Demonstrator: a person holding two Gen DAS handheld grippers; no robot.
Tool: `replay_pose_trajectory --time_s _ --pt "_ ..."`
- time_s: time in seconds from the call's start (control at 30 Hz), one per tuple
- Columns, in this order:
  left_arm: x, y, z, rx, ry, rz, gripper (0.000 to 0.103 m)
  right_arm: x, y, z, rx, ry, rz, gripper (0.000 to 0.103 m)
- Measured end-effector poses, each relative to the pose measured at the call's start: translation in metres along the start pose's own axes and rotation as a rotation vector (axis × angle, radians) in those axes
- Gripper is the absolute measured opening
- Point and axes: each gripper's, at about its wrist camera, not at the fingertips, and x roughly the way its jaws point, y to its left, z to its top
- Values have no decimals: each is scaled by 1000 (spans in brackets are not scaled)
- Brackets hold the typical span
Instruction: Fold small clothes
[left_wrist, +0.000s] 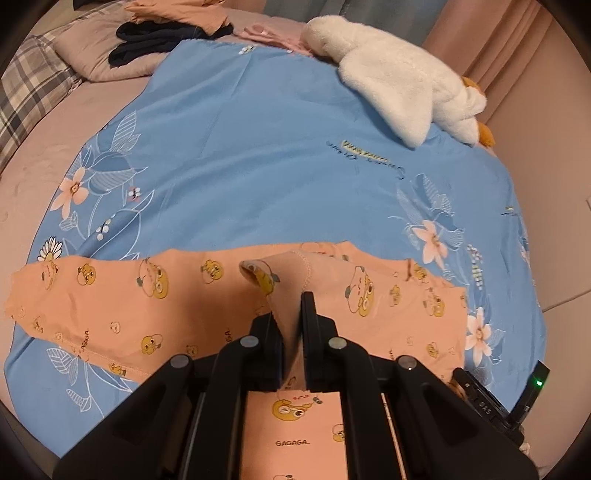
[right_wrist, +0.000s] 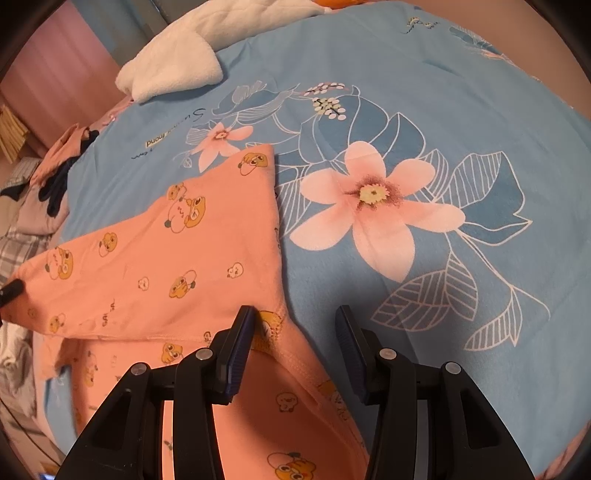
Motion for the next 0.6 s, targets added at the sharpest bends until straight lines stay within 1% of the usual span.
replay_pose_trajectory --time_s 0.13,0.3,0.6 --pt "13 5 -3 22 11 50 7 0 1 0 -4 0 -6 48" --pt "32 14 -11 53 29 79 8 0 2 0 -8 2 -13 48" --pt "51 24 -18 81 47 97 10 3 5 1 -23 3 -38 48"
